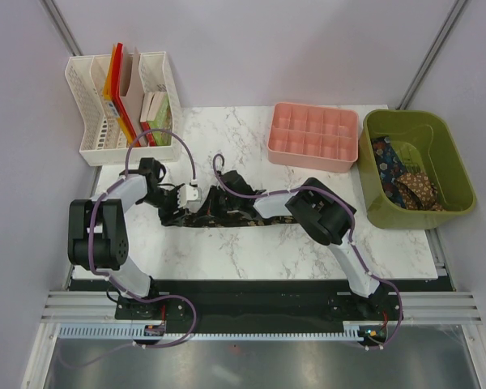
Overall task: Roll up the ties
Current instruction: Roll the tie at the center of the board.
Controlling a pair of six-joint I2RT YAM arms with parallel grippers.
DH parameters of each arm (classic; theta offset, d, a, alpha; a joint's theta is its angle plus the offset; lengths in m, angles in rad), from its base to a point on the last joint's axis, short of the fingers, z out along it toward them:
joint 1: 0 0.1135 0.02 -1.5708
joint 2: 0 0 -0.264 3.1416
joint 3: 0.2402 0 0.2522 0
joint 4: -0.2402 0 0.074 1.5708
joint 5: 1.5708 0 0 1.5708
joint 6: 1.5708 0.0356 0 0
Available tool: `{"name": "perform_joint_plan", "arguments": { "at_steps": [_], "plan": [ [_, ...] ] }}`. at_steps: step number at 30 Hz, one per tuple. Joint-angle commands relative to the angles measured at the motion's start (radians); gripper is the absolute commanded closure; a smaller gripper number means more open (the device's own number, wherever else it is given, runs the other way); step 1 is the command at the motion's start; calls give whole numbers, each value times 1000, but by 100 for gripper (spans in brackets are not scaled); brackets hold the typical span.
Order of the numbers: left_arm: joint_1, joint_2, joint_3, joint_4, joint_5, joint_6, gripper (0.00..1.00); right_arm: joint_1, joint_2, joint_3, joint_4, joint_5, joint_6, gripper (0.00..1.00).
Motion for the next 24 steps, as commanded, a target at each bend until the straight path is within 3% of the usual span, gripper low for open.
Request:
{"name": "perform_joint_plan", "arguments": {
  "at_steps": [1, 7, 16, 24],
  "plan": [
    [-9, -41, -8, 23, 44, -12, 40, 8, -20, 11, -91, 25, -60, 100],
    [-16, -26, -26, 23, 17, 8, 48, 20, -65, 62, -109, 10, -80, 100],
    [-16, -32, -39, 29, 6, 6, 45, 29, -95, 30, -171, 23, -88, 100],
    [-14, -72, -48, 26, 44, 13, 44, 22, -27, 28, -184, 66, -132, 100]
  ]
}}
